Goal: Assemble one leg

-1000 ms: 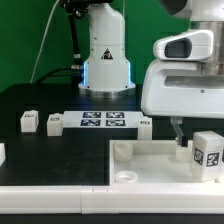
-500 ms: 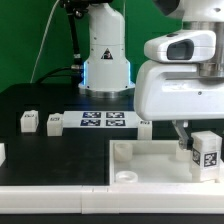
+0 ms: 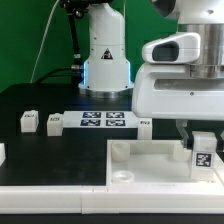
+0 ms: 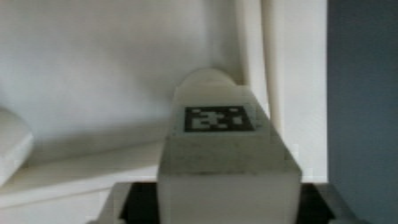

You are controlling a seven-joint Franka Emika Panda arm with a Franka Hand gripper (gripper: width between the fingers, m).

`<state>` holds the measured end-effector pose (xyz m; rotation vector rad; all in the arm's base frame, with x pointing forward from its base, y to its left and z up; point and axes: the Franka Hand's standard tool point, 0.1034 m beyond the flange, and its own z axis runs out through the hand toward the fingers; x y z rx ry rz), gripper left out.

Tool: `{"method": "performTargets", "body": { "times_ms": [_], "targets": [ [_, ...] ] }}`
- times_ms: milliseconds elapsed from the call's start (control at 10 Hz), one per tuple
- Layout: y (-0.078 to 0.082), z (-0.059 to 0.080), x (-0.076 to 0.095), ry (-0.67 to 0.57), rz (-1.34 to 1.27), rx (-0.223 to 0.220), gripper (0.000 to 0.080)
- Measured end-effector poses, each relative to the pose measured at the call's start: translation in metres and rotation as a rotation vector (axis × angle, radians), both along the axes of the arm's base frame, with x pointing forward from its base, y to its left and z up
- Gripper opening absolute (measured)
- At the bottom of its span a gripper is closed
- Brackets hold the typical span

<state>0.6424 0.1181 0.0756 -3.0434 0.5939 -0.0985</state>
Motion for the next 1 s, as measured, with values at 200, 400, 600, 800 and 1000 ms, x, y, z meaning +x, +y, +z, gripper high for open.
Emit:
{"method": "performTargets", "body": {
  "times_ms": [200,400,600,800,1000],
  "targets": [
    [-0.0030,-0.0003,-0.0027,-0.023,-0.288,0.039,0.0290],
    [-0.0045,-0.0009,-0.0040,-0.014,-0.565,0.068,0.0291],
    [-0.0046,-0.0011,-0.0053,-0.002,-0.758,0.080,0.0291],
    [-0.0047,-0.0010,-0.0057,0.002,-0.853,0.082,0.0291],
    [-0.0048,-0.0013,-0.0059,0.004,-0.862,0.084,0.0291]
  ]
}}
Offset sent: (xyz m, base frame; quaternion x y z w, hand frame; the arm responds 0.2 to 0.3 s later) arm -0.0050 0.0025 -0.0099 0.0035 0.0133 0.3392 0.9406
